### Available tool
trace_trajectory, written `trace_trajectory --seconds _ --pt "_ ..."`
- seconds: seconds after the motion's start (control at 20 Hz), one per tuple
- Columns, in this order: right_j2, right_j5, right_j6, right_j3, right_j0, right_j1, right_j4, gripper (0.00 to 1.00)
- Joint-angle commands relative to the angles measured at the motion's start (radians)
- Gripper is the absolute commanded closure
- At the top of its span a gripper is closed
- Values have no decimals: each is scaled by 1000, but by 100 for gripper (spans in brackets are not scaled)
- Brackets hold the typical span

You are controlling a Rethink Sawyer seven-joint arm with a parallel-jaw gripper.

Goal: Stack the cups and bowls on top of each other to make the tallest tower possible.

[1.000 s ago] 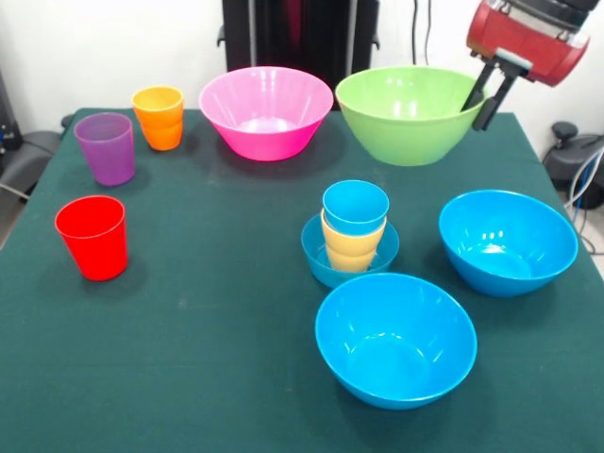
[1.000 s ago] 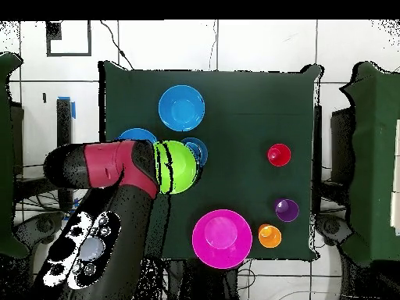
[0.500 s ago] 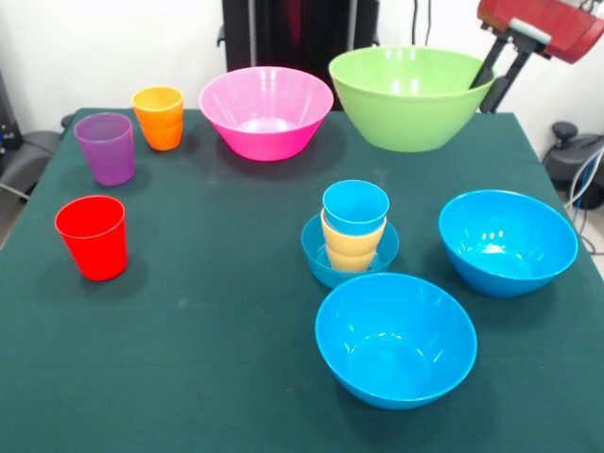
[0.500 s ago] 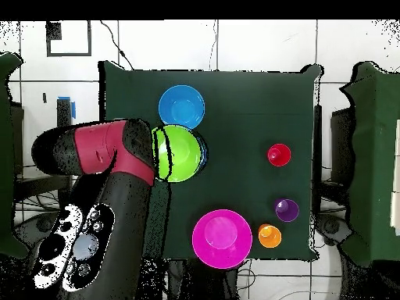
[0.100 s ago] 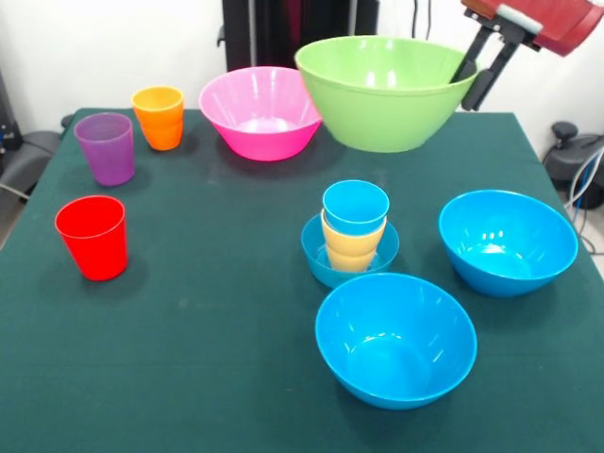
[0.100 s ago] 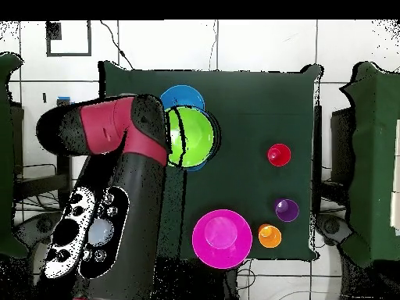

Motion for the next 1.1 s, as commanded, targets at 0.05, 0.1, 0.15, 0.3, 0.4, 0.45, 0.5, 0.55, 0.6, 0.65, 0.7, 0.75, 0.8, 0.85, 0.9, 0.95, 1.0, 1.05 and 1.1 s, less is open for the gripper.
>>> trace_trajectory --seconds 0.05,0.1,0.15,0.3,0.4,0.45,0.5,0.55,0.6,0.65,0.7,0.75,0.8,0.85,0.9,0.95,1.0,1.05,1.1 --pt "194 106 -387 -55 -36 24 -102 100" --pt "203 103 -402 -49 -35 23 -108 100" --pt "212 112 -418 -49 -36 27 -112 100" --pt "230 153 -452 -64 -34 45 -123 100" --pt "246 167 -470 -61 -38 52 -123 100" --pt "251 167 -469 -62 -39 60 -125 100" --pt "255 167 -468 -64 -40 67 -127 100" --pt "261 168 -461 -56 -42 69 -124 100" --pt "268 164 -466 -56 -44 76 -127 100" --pt "274 164 -463 -53 -48 81 -124 100" --pt "279 165 -460 -50 -52 85 -122 100" --pt "283 168 -461 -49 -55 87 -123 100" --pt "295 171 -471 -45 -65 94 -121 100" --pt "301 170 -474 -48 -71 98 -124 100" --pt "307 170 -477 -51 -76 102 -126 100" --pt "307 170 -475 -52 -77 103 -132 100" --pt "307 172 -475 -54 -79 102 -136 100" --pt "308 174 -474 -56 -81 101 -141 100" --pt "303 166 -478 -43 -79 89 -151 100"
